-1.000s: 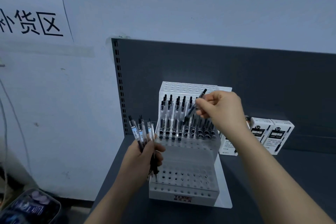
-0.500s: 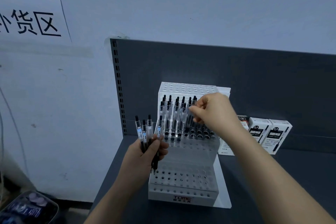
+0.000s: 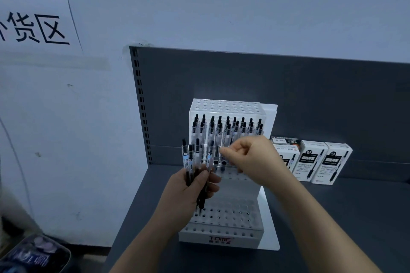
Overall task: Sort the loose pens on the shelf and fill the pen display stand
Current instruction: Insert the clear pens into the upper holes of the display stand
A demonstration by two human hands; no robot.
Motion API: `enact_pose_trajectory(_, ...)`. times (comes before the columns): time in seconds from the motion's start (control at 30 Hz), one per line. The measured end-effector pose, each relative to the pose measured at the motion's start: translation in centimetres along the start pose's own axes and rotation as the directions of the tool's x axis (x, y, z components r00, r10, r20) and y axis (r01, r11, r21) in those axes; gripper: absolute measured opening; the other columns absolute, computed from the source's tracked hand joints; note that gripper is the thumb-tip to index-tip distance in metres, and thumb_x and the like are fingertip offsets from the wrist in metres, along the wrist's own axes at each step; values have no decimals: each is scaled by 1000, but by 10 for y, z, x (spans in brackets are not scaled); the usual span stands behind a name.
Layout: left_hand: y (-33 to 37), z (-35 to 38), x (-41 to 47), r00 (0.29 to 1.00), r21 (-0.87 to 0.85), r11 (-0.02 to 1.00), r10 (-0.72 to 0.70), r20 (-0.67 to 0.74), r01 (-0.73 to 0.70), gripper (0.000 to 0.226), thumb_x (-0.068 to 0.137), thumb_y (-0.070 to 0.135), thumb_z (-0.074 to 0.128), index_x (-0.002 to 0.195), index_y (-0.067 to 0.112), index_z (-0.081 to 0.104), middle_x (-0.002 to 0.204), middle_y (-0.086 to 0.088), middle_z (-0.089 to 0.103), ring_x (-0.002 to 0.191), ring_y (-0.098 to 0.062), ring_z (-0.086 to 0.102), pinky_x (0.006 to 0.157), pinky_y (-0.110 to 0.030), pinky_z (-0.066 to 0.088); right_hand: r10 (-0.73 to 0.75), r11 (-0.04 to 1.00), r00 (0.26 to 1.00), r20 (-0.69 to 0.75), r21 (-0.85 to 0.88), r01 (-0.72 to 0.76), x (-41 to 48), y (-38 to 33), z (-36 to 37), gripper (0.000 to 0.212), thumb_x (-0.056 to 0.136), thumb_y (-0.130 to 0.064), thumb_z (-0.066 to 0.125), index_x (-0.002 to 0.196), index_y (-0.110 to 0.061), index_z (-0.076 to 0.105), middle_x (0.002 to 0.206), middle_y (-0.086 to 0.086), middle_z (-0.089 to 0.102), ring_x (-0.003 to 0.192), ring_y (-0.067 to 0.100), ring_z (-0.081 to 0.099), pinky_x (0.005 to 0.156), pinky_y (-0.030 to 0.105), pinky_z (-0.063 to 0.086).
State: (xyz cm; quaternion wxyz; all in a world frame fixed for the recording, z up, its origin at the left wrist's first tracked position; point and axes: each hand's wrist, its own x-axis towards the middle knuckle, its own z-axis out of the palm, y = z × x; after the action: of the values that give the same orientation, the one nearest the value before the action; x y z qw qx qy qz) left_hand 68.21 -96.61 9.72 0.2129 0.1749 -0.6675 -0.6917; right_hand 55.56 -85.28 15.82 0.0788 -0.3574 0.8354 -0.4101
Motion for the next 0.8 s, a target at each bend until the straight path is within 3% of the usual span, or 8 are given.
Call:
enact_pose_trajectory(0.07, 1, 6, 0, 1000, 12, 1000, 2, 29, -2, 22, 99, 12, 47, 96, 9, 68, 87, -8, 74, 78, -19, 69, 79, -34, 57, -35, 990, 994, 105, 141, 20, -8, -3, 2, 24, 85, -35, 69, 72, -16, 70, 51, -5, 52, 47, 11, 40, 49, 22, 37)
enact_pose_trajectory(0.17, 0, 14, 0, 999, 31, 1000, 0, 47, -1, 20, 99, 12, 47, 103, 7, 66, 89, -7, 75, 81, -18, 70, 77, -31, 57, -88, 979, 987, 134, 193, 61, -11, 0, 1, 28, 86, -27, 70, 65, -9, 65, 50, -4, 49, 48, 12, 37, 46, 22, 33)
enact_pose_trajectory(0.33, -2, 8, 1, 997, 33, 999, 9, -70, -6, 21, 99, 16, 46, 107, 11, 65, 88, -5, 75, 83, -22, 71, 78, -36, 58, 42, 899, 979, -201, 434, 50, -9, 6, -34, 11, 85, -11, 70, 75, -7, 71, 58, 4, 69, 52, 12, 61, 54, 21, 54)
enact_pose_trajectory(0.43, -1, 3, -2, 992, 100, 995, 23, -127, -10, 23, 100, 26, 44, 103, 12, 62, 66, -1, 64, 55, -17, 57, 53, -26, 49, 27, 940, 920, -391, 324, 110, 0, 18, -47, 11, 86, -12, 70, 76, -8, 72, 63, 6, 71, 58, 12, 69, 65, 27, 59)
enact_pose_trajectory(0.5, -2, 3, -3, 988, 80, 996, -14, -151, 26, 32, 101, 29, 42, 96, -1, 54, 57, 0, 50, 45, -14, 42, 45, -25, 39, -7, 964, 909, -417, 240, 117, 5, 22, -44, 14, 87, -13, 70, 75, -6, 72, 61, 3, 70, 59, 10, 70, 68, 28, 60)
enact_pose_trajectory(0.57, -2, 5, -3, 985, 37, 998, -38, -170, 44, 24, 101, 24, 40, 91, 3, 46, 54, 1, 45, 42, -13, 36, 39, -22, 34, -54, 972, 903, -427, 184, 145, 10, 21, -41, 19, 87, -13, 70, 71, -3, 70, 60, 2, 70, 59, 7, 70, 66, 23, 59)
enact_pose_trajectory(0.67, -1, 7, -3, 984, 11, 1000, -18, -178, 20, 14, 100, 12, 38, 94, 1, 45, 52, 2, 46, 43, -14, 35, 38, -21, 34, -116, 974, 901, -419, 131, 187, 15, 15, -42, 24, 87, -13, 69, 67, -1, 67, 60, 6, 70, 58, 4, 70, 62, 17, 56)
enact_pose_trajectory(0.8, -2, 5, -3, 988, 85, 996, 36, -152, -24, 33, 101, 22, 41, 88, -2, 60, 62, -6, 62, 54, -23, 53, 56, -34, 49, -104, 990, 946, -307, 62, 129, 19, 8, -36, 21, 88, -14, 68, 73, 1, 70, 62, 7, 71, 58, 10, 70, 65, 30, 59)
